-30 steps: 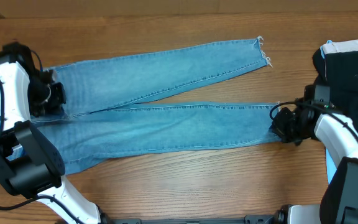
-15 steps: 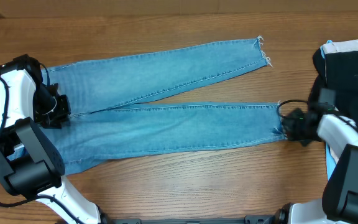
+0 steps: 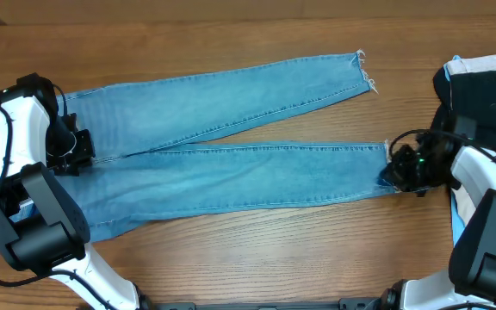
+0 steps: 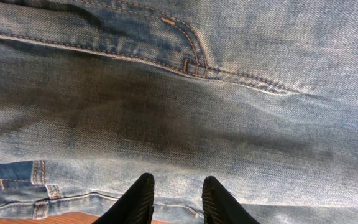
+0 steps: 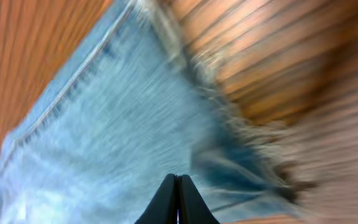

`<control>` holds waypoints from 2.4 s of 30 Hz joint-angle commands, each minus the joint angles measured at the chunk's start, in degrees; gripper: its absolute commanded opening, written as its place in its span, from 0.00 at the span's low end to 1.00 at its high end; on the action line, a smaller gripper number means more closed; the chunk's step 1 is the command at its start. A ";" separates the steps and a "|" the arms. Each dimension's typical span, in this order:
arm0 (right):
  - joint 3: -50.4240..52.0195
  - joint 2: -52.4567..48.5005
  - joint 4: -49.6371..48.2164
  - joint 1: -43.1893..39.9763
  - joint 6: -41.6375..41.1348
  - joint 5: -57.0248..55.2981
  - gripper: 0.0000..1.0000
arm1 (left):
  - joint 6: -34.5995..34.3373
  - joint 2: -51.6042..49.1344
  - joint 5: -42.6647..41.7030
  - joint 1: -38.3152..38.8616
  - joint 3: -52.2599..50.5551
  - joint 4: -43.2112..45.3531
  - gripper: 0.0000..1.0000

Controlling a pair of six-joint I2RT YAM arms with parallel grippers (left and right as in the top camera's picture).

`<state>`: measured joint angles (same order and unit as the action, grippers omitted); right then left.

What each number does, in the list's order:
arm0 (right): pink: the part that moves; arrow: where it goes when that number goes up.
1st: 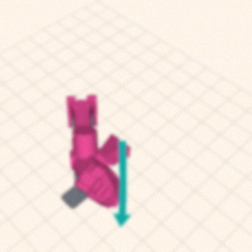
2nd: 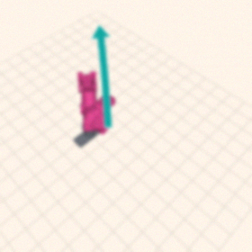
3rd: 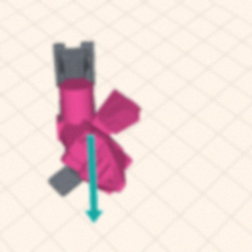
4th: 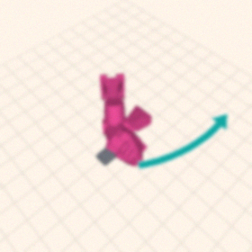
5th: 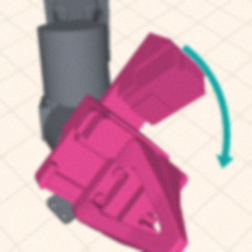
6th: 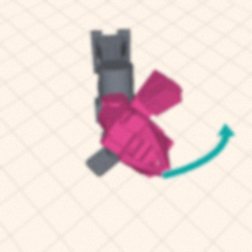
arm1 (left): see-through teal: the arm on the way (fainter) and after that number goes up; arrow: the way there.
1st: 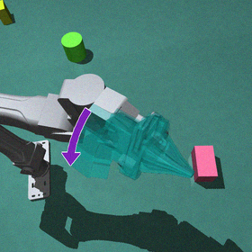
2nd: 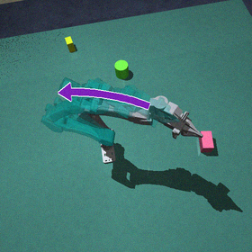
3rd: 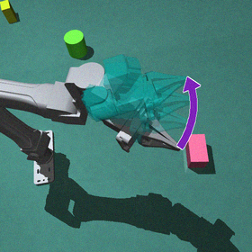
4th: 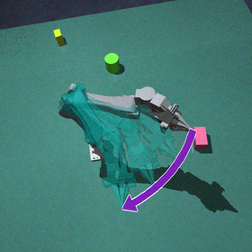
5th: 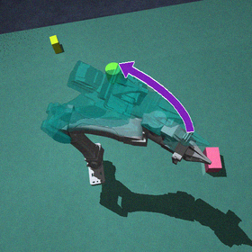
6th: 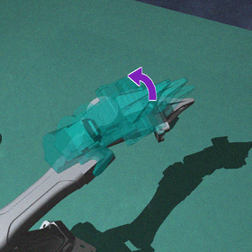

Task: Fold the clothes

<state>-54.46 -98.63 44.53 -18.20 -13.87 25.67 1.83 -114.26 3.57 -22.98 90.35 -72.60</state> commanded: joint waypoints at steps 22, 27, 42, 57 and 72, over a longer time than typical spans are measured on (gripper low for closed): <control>0.48 0.48 -3.17 -1.81 -20.39 -39.80 0.04 | -0.72 0.90 1.11 -0.24 -0.31 0.57 0.37; -5.16 0.72 -0.37 -1.79 -4.24 -14.69 0.04 | -0.50 0.79 2.62 -0.35 -0.33 6.84 0.08; 8.63 0.79 0.46 4.09 -4.15 -1.92 0.04 | 7.28 -5.20 3.02 -0.35 -1.49 22.34 0.05; 11.47 0.79 1.99 0.66 -24.94 -45.66 0.04 | 7.37 -13.73 12.07 -0.92 -1.49 29.53 0.04; -7.19 2.93 11.54 -0.33 -19.41 -30.69 0.04 | 4.63 -9.22 6.60 -1.36 23.32 8.35 0.43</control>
<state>-56.58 -97.36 56.10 -18.35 -35.73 -9.98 7.51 -127.00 12.71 -24.05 105.03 -60.51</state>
